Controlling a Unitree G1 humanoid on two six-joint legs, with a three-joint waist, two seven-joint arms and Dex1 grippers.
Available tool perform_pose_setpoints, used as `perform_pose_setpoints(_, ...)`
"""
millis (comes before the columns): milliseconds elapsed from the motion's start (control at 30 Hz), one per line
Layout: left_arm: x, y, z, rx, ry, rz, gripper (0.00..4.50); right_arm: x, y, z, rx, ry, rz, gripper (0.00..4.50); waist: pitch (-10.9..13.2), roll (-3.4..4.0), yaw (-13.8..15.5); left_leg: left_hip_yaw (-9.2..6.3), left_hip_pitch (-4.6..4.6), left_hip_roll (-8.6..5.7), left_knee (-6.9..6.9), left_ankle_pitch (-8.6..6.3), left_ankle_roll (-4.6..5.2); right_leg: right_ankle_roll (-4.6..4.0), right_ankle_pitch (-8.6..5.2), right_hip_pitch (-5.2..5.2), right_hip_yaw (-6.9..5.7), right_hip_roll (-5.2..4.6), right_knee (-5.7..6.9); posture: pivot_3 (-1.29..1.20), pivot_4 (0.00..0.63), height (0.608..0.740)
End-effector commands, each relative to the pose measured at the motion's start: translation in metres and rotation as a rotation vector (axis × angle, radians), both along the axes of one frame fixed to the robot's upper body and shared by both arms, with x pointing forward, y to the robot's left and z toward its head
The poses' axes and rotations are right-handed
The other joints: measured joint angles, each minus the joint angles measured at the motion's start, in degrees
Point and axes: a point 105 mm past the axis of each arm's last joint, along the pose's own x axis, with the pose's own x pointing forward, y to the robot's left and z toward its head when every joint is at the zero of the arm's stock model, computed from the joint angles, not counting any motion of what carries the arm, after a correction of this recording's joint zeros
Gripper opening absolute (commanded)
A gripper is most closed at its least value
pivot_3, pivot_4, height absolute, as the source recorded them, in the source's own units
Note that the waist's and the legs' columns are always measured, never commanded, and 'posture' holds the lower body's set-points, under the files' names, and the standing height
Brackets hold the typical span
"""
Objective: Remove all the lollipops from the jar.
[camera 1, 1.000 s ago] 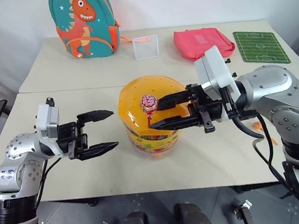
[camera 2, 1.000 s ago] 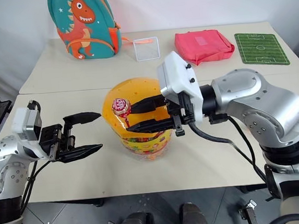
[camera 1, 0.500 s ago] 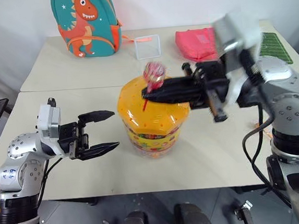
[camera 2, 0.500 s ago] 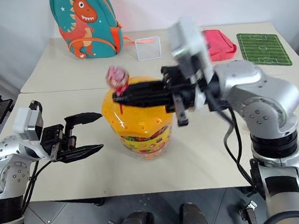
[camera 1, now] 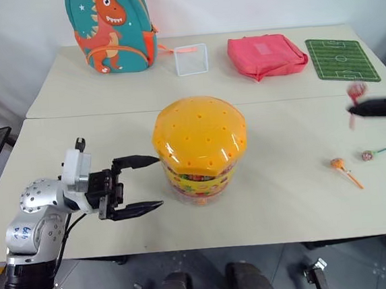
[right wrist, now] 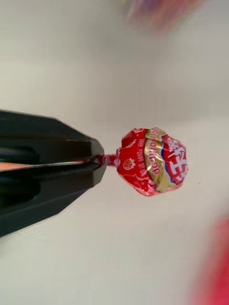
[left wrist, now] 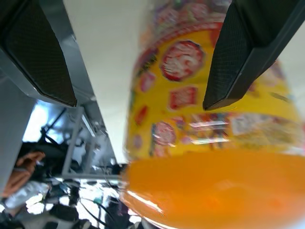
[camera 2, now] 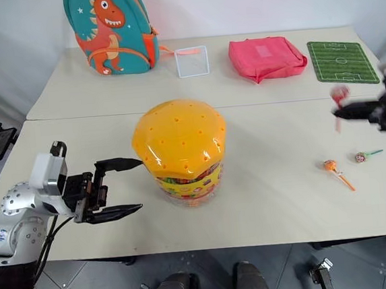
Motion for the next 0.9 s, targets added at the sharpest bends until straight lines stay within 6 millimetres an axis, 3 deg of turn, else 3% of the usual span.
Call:
perform_pose_setpoints(33,-0.010,-0.008,-0.001,0.035,-0.074,-0.031,4.50,-0.009,-0.034,-0.002,-0.159,0.036,-0.139,0.05,-0.01,0.05,-0.18,0.01,0.02,0.00,0.05,0.01,0.00,0.00,0.00,0.00,0.01,0.00,-0.07,0.00,0.150,0.740)
perform_pose_setpoints(233,-0.022,-0.015,-0.009,0.044,-0.035,-0.067,4.50,-0.029,-0.065,-0.062,-0.229,0.212,-0.248,0.05,-0.05,0.15,-0.20,0.03,0.14,0.02,0.03,0.10,-0.07,-0.03,-0.01,0.04,0.06,0.02,0.03,0.00,0.150,0.740)
perform_pose_setpoints(367,-0.023,-0.012,-0.010,0.047,-0.021,-0.059,4.50,-0.031,-0.069,-0.078,-0.240,0.232,-0.256,0.05,-0.03,0.28,-0.20,0.04,0.12,0.01,0.02,0.10,-0.07,-0.03,-0.01,0.03,0.05,0.03,0.02,0.00,0.150,0.740)
perform_pose_setpoints(633,-0.016,-0.005,-0.007,0.053,-0.009,-0.026,4.50,-0.031,-0.066,-0.085,-0.195,0.219,-0.252,0.05,-0.03,0.37,-0.13,0.03,0.13,0.01,0.03,0.10,-0.07,-0.03,-0.01,0.04,0.04,0.04,0.02,0.00,0.150,0.740)
perform_pose_setpoints(733,-0.012,-0.002,-0.007,0.050,-0.006,0.005,4.50,-0.028,-0.065,-0.079,-0.177,0.171,-0.252,0.05,-0.03,0.36,-0.12,0.03,0.13,0.01,0.03,0.10,-0.07,-0.03,-0.01,0.04,0.03,0.04,0.03,0.00,0.150,0.740)
perform_pose_setpoints(900,-0.007,0.006,-0.007,0.048,0.010,0.042,4.50,-0.035,-0.054,-0.075,-0.133,0.156,-0.187,1.36,-0.03,0.37,-0.06,0.02,0.14,0.02,0.03,0.10,-0.07,-0.03,-0.01,0.04,0.01,0.05,0.06,0.00,0.150,0.740)
